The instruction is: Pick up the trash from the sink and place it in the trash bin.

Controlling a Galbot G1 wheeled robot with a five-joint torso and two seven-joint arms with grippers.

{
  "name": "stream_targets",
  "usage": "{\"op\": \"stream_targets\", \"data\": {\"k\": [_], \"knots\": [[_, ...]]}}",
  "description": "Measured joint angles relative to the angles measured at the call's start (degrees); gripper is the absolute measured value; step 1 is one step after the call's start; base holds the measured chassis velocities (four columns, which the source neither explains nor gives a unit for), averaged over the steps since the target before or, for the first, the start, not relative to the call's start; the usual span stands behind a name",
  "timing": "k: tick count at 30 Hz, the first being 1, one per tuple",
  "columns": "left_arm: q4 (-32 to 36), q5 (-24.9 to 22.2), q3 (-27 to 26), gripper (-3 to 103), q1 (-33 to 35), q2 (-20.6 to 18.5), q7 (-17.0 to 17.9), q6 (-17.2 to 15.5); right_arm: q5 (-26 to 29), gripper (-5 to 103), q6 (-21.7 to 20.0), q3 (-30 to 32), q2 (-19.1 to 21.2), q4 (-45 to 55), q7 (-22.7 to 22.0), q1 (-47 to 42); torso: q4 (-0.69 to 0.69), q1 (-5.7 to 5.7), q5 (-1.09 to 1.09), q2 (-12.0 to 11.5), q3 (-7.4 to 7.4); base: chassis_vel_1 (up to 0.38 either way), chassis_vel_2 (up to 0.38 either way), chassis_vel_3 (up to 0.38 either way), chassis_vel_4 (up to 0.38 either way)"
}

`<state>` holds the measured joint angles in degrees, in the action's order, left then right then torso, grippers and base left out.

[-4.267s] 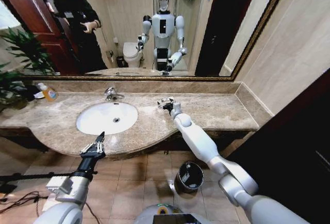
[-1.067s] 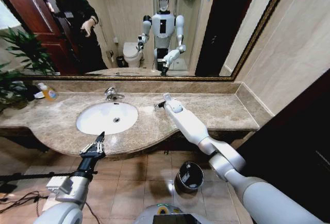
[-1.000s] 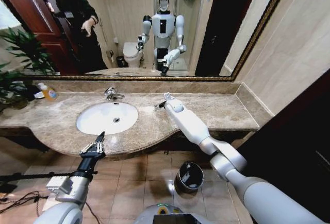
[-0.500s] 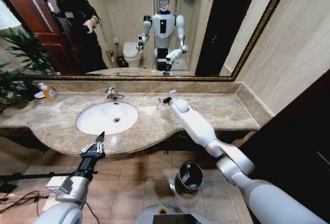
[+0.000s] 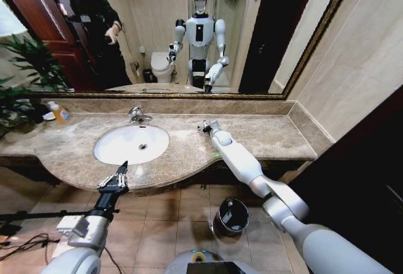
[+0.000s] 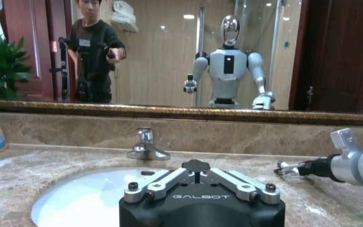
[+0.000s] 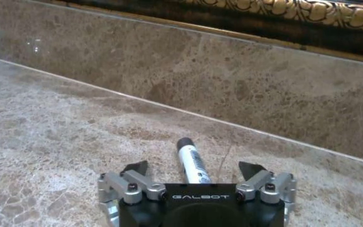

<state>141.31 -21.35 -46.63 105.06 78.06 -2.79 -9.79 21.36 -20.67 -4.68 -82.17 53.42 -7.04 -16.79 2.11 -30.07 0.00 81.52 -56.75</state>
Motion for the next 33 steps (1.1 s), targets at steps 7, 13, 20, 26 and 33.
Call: {"op": "stream_targets", "data": {"k": [7, 13, 20, 26, 33], "knots": [[0.00, 0.00, 0.00, 0, 0.00, 0.00, 0.00, 0.00, 1.68, 81, -0.77, 0.19, 0.54, 1.01, -0.20, -0.47, 0.00, 0.00, 0.00, 0.00, 0.00, 0.000, 0.000, 0.000, 0.000], [0.00, 0.00, 0.00, 0, 0.00, 0.00, 0.00, 0.00, 2.34, 65, -2.81, 1.02, 1.26, 2.34, 2.61, -1.26, 0.00, 0.00, 0.00, 0.00, 0.01, 0.000, 0.000, 0.000, 0.000], [0.00, 0.00, 0.00, 0, 0.00, 0.00, 0.00, 0.00, 3.09, 46, -2.79, 0.90, 1.26, 2.91, 2.49, -1.50, 0.01, 0.00, 0.00, 0.00, 0.00, 0.000, 0.000, 0.000, 0.000], [0.00, 0.00, 0.00, 0, 0.00, 0.00, 0.00, 0.00, 4.17, 29, -2.82, 0.81, 2.25, 4.52, 2.26, -1.80, 0.00, -0.01, 0.00, -0.01, -0.02, 0.000, 0.000, 0.000, 0.000], [0.00, 0.00, 0.00, 0, 0.00, 0.00, 0.00, 0.00, 8.21, 12, -2.55, 0.69, 5.14, 11.10, -2.91, -3.93, -0.01, -0.02, 0.01, -0.02, -0.02, 0.000, 0.000, 0.000, 0.000]]}}
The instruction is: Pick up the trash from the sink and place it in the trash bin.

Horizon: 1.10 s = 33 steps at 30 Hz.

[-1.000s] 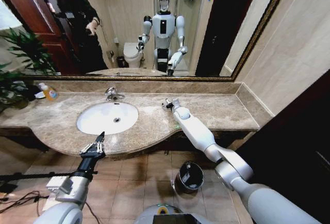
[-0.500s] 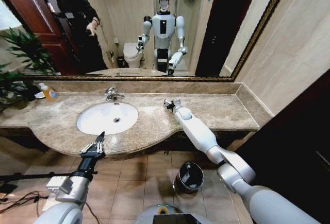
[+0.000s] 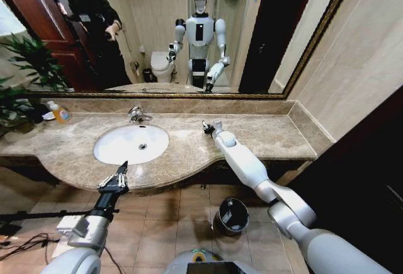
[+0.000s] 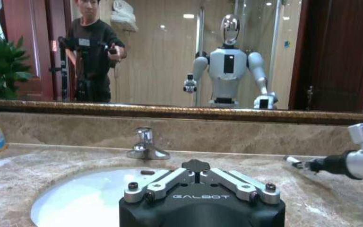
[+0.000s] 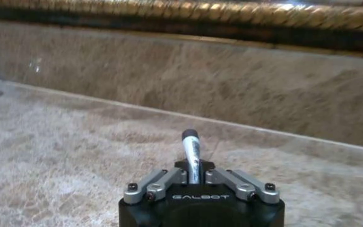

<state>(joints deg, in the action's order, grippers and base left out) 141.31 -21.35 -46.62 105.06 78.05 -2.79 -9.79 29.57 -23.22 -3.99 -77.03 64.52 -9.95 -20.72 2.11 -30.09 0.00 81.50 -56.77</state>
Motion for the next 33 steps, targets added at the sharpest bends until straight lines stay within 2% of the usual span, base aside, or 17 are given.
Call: {"op": "stream_targets", "data": {"k": [2, 4, 6, 7, 9, 10, 14, 15, 19, 23, 29, 33], "knots": [[0.00, 0.00, 0.00, 0, 0.00, 0.00, 0.00, 0.00, 0.57, 12, -0.07, -0.04, 0.66, 1.24, -0.51, -0.43, 0.01, 0.00, 0.01, 0.00, 0.00, 0.000, 0.000, 0.000, 0.000], [0.00, 0.00, 0.00, 0, 0.00, 0.00, 0.00, 0.00, 3.08, 2, -0.91, -0.10, 4.28, 7.76, -2.34, -2.94, 0.00, 0.01, 0.00, 0.00, 0.01, 0.000, 0.000, 0.000, 0.000], [0.00, 0.00, 0.00, 0, 0.00, 0.00, 0.00, 0.00, 5.33, 2, -1.48, -0.01, 7.73, 13.76, -3.93, -5.92, -0.01, 0.00, 0.01, 0.00, 0.01, 0.000, 0.000, 0.000, 0.000], [0.00, 0.00, 0.00, 0, 0.00, 0.00, 0.00, 0.00, 5.33, 2, -1.48, -0.01, 7.73, 13.76, -3.93, -5.92, -0.01, 0.00, 0.01, 0.00, 0.01, 0.000, 0.000, 0.000, 0.000], [0.00, 0.00, 0.00, 0, 0.00, 0.01, 0.00, 0.00, 6.92, 2, -1.75, 1.15, 11.59, 20.89, -4.60, -9.95, -0.01, 0.01, 0.00, 0.00, 0.02, 0.000, 0.000, 0.000, 0.000], [0.00, 0.00, 0.00, 0, 0.00, 0.01, 0.00, 0.00, 6.92, 2, -1.75, 1.15, 11.59, 20.89, -4.60, -9.95, -0.01, 0.01, 0.00, 0.00, 0.02, 0.000, 0.000, 0.000, 0.000], [0.00, 0.00, 0.00, 0, 0.01, -0.01, -0.03, 0.00, 7.61, 2, -0.20, 7.00, 19.19, 34.43, -4.01, -20.47, 0.00, 0.02, 0.00, 0.01, 0.03, 0.000, 0.000, 0.000, 0.000], [0.00, 0.00, 0.00, 0, 0.01, -0.01, -0.03, 0.00, 7.61, 2, -0.20, 7.00, 19.19, 34.43, -4.01, -20.47, 0.00, 0.02, 0.00, 0.01, 0.03, 0.000, 0.000, 0.000, 0.000], [0.00, 0.00, 0.00, 0, 0.00, 0.00, -0.01, 0.00, 7.59, 2, 1.50, 11.50, 25.04, 44.43, -3.85, -31.52, -0.01, 0.02, 0.02, 0.02, 0.03, 0.000, 0.000, 0.000, 0.000], [0.00, 0.00, 0.00, 0, 0.00, 0.00, 0.00, 0.00, 7.54, 2, 1.76, 13.41, 26.96, 48.65, -4.05, -36.98, -0.02, 0.03, 0.00, 0.02, 0.03, 0.000, 0.000, 0.000, 0.000], [0.00, 0.00, 0.00, 0, 0.00, 0.00, 0.00, 0.00, 5.70, 2, 1.99, 16.08, 27.43, 51.29, -3.94, -44.44, 0.03, 0.02, 0.00, 0.02, 0.03, 0.000, 0.000, 0.000, 0.000], [0.00, 0.00, 0.00, 0, 0.00, 0.00, 0.00, 0.00, -0.45, 2, 4.36, 23.84, 24.53, 52.15, -1.61, -56.60, 0.01, 0.02, 0.01, 0.02, 0.03, 0.000, 0.000, 0.000, 0.000]]}}
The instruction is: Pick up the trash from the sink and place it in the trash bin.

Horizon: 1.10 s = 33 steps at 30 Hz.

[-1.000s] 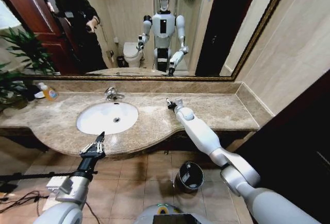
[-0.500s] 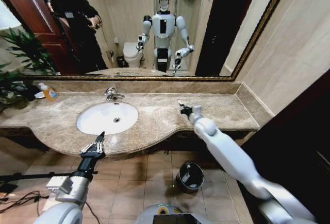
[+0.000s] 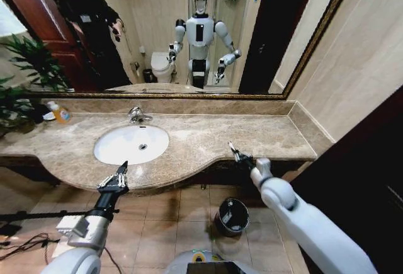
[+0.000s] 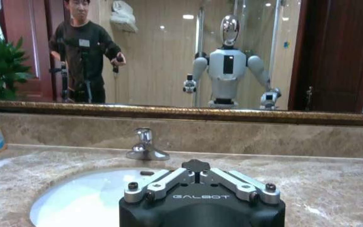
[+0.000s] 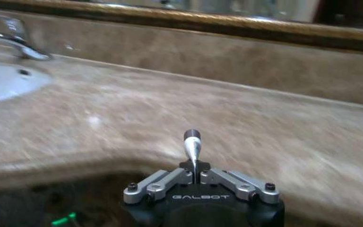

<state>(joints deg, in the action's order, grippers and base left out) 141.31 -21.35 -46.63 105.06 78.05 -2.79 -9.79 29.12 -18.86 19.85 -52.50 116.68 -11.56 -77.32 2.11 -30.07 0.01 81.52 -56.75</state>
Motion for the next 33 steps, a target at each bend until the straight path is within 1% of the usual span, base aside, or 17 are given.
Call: {"op": "stream_targets", "data": {"k": [1, 3, 4, 6, 7, 10, 12, 13, 14, 17, 18, 20, 21, 24, 25, 26, 33], "knots": [[0.00, 0.00, 0.00, 0, 0.00, 0.00, 0.00, 0.00, 0.00, 2, 0.00, 0.00, 0.00, 0.00, 0.00, 0.00, 0.00, 0.00, 0.00, 0.00, 0.00, 0.000, 0.000, 0.000, 0.000], [0.00, 0.00, 0.00, 0, 0.00, 0.00, 0.00, 0.00, -1.95, 2, 1.17, 4.30, -2.88, -0.63, 1.82, -5.36, -0.01, 0.00, -0.01, 0.00, 0.00, 0.000, 0.000, 0.000, 0.000], [0.00, 0.00, 0.00, 0, 0.00, 0.00, 0.00, 0.00, -1.95, 2, 1.17, 4.30, -2.88, -0.63, 1.82, -5.36, -0.01, 0.00, -0.01, 0.00, 0.00, 0.000, 0.000, 0.000, 0.000], [0.00, 0.00, 0.00, 0, 0.00, 0.00, 0.00, 0.00, -4.75, 2, 3.79, 6.49, -5.49, -2.56, 4.40, -8.60, -0.01, 0.00, -0.01, 0.00, 0.00, 0.000, 0.000, 0.000, 0.000], [0.00, 0.00, 0.00, 0, 0.00, 0.00, 0.00, 0.00, -4.75, 2, 3.79, 6.49, -5.49, -2.56, 4.40, -8.60, -0.01, 0.00, -0.01, 0.00, 0.00, 0.000, 0.000, 0.000, 0.000], [0.00, 0.00, 0.00, 0, 0.00, 0.00, 0.00, 0.00, -8.31, 2, 5.71, 6.44, -8.75, -6.18, 6.86, -10.00, -0.01, 0.00, -0.05, 0.00, 0.00, 0.000, 0.000, 0.000, 0.000], [0.00, 0.00, 0.00, 0, 0.00, 0.00, 0.00, 0.00, -9.26, 2, 6.11, 5.89, -9.54, -7.46, 7.09, -9.91, -0.01, 0.00, -0.03, 0.00, 0.00, 0.000, 0.000, 0.000, 0.000], [0.01, 0.00, 0.00, 0, 0.00, 0.00, 0.00, 0.00, -10.88, 2, 6.92, 4.96, -10.80, -10.15, 7.25, -9.50, 0.00, 0.00, -0.01, 0.00, 0.00, 0.000, 0.000, 0.000, 0.000], [0.01, 0.00, 0.00, 0, 0.00, 0.00, 0.00, 0.00, -10.88, 2, 6.92, 4.96, -10.80, -10.15, 7.25, -9.50, 0.00, 0.00, -0.01, 0.00, 0.00, 0.000, 0.000, 0.000, 0.000], [0.00, 0.00, 0.00, 0, 0.00, 0.00, 0.00, 0.00, -16.70, 2, 10.75, 2.77, -14.98, -20.39, 8.51, -6.88, 0.00, -0.01, -0.01, 0.00, -0.01, 0.000, 0.000, 0.000, 0.000], [0.00, 0.00, 0.00, 0, 0.00, 0.00, 0.00, 0.00, -16.70, 2, 10.75, 2.77, -14.98, -20.39, 8.51, -6.88, 0.00, -0.01, -0.01, 0.00, -0.01, 0.000, 0.000, 0.000, 0.000], [0.00, 0.00, 0.00, 0, 0.00, 0.00, 0.00, 0.00, -19.49, 2, 13.72, 2.16, -17.77, -27.25, 9.44, -4.74, -0.01, -0.01, -0.03, 0.00, -0.01, 0.000, 0.000, 0.000, 0.000], [0.00, 0.00, 0.00, 0, 0.00, 0.00, 0.00, 0.00, -19.49, 2, 13.72, 2.16, -17.77, -27.25, 9.44, -4.74, -0.01, -0.01, -0.03, 0.00, -0.01, 0.000, 0.000, 0.000, 0.000], [0.01, 0.00, 0.00, 0, 0.00, 0.00, 0.00, 0.00, -22.87, 2, 18.18, 2.04, -20.40, -35.34, 10.72, -2.10, 0.00, -0.01, -0.01, -0.01, -0.01, 0.000, 0.000, 0.000, 0.000], [0.00, 0.00, 0.00, 0, 0.00, 0.00, 0.00, 0.00, -23.72, 2, 19.04, 2.04, -21.05, -37.49, 11.07, -1.28, -0.01, -0.01, -0.01, -0.01, -0.01, 0.000, 0.000, 0.000, 0.000], [0.00, 0.00, 0.00, 0, 0.00, 0.00, 0.00, 0.00, -24.03, 2, 19.40, 2.05, -21.80, -40.01, 11.50, -0.07, -0.01, -0.01, -0.02, -0.01, -0.01, 0.000, 0.000, 0.000, 0.000], [0.00, 0.00, 0.00, 0, 0.00, 0.00, 0.00, 0.00, -24.42, 2, 19.80, 1.91, -24.46, -47.68, 12.55, 3.88, 0.00, -0.01, -0.02, -0.01, -0.01, 0.000, 0.000, 0.000, 0.000]]}}
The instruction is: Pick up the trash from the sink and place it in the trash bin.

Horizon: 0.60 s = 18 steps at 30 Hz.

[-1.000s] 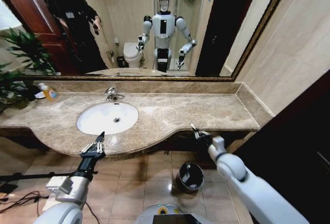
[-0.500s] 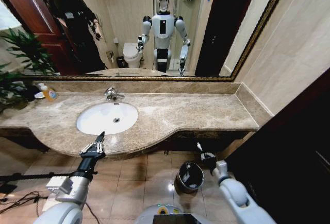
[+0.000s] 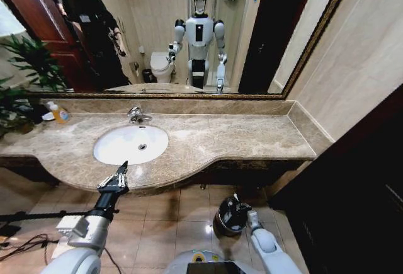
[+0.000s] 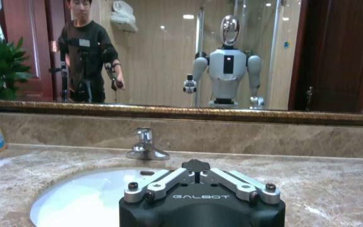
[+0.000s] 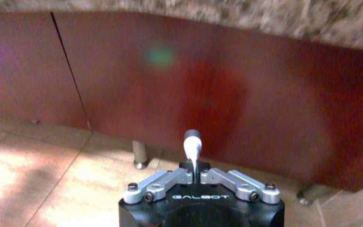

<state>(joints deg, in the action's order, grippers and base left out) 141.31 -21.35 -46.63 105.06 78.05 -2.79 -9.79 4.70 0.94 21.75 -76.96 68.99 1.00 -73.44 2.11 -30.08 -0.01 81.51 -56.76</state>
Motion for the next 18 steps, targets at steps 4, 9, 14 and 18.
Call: {"op": "stream_targets", "data": {"k": [4, 9, 14, 18], "knots": [[0.00, 0.00, 0.00, 0, 0.00, 0.00, 0.00, 0.00, -0.31, 2, 0.75, 0.23, -1.21, -4.81, 0.12, 2.34, 0.00, 0.00, 0.01, 0.00, 0.00, 0.000, 0.000, 0.000, 0.000], [0.00, 0.00, 0.00, 0, 0.00, 0.00, 0.00, 0.00, -0.20, 2, 1.98, 0.55, -1.43, -9.76, -0.02, 4.77, 0.00, 0.00, 0.00, 0.00, 0.00, 0.000, 0.000, 0.000, 0.000], [0.00, 0.00, 0.00, 0, 0.00, 0.00, 0.00, 0.00, -0.07, 2, 2.82, 0.66, -1.07, -12.90, -0.79, 6.07, -0.01, 0.00, 0.00, 0.00, 0.00, 0.000, 0.000, 0.000, 0.000], [0.00, 0.00, 0.00, 0, 0.00, 0.00, 0.00, 0.00, 0.21, 2, 2.98, 0.73, -0.98, -13.81, -1.14, 6.40, 0.00, 0.00, 0.01, 0.00, 0.00, 0.000, 0.000, 0.000, 0.000]]}}
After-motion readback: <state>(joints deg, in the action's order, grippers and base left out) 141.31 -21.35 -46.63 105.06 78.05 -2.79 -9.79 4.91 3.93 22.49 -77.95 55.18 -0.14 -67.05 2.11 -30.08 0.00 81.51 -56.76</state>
